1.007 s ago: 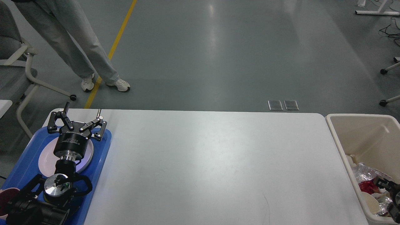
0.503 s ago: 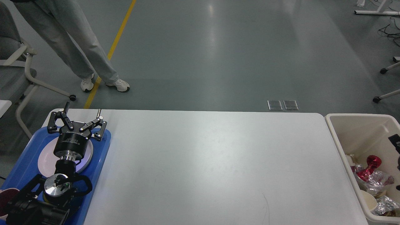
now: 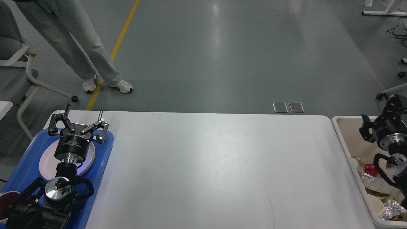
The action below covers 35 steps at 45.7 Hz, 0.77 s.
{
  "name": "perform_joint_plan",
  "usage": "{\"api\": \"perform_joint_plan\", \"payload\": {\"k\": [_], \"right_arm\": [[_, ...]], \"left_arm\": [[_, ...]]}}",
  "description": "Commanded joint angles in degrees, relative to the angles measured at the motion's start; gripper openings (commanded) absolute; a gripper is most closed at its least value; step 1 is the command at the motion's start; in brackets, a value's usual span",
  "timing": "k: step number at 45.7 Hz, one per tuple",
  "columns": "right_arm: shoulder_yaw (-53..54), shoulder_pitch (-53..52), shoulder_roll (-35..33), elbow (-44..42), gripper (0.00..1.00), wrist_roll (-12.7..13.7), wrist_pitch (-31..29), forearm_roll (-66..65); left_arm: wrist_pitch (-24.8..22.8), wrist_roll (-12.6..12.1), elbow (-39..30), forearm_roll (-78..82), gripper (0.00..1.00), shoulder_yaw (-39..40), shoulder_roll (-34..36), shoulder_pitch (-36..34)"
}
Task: Tidy desktop
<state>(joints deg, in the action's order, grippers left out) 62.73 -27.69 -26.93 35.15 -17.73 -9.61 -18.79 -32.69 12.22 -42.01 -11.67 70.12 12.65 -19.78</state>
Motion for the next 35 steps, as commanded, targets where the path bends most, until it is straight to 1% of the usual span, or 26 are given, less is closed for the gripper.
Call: {"api": "perform_joint_plan", "payload": {"k": [1,4,6,9,11,13,17,20,35], "right_arm": [[16.94,5.35,6.26,1.50,1.00,2.07,-3.92,-7.39],[23.73,6.60,11.09,2.90,1.00,4.63,-3.92,-10.55],[25.85,6.86,13.64,3.43,1.00,5.16,-4.19,-12.23],[27.00,7.04,15.85,3.35,1.00,4.99,-4.28,-13.03],[27.45,7.04,16.03,3.35,1.00,4.72,-4.36,-12.85],[27.53,7.04,16.20,3.52,1.00,4.11,-4.63,-12.85],[27.62,7.12,16.29,3.61,1.00,2.62,-7.78,-12.76],[27.80,7.12,16.64,3.78,1.00,1.74,-8.58,-12.76],[27.18,7.74,17.35,3.96,1.00,1.65,-8.85,-12.76]], "left_arm": [[0.00,0.00,0.00,-0.02,0.96,0.01,0.00,0.00],[0.00,0.00,0.00,-0.02,0.96,0.01,0.00,0.00],[0.00,0.00,0.00,-0.02,0.96,0.01,0.00,0.00],[0.00,0.00,0.00,-0.02,0.96,0.01,0.00,0.00],[0.00,0.00,0.00,-0.02,0.96,0.01,0.00,0.00],[0.00,0.00,0.00,-0.02,0.96,0.01,0.00,0.00],[0.00,0.00,0.00,-0.02,0.96,0.01,0.00,0.00],[0.00,0.00,0.00,-0.02,0.96,0.01,0.00,0.00],[0.00,0.00,0.00,-0.02,0.96,0.01,0.00,0.00]]}}
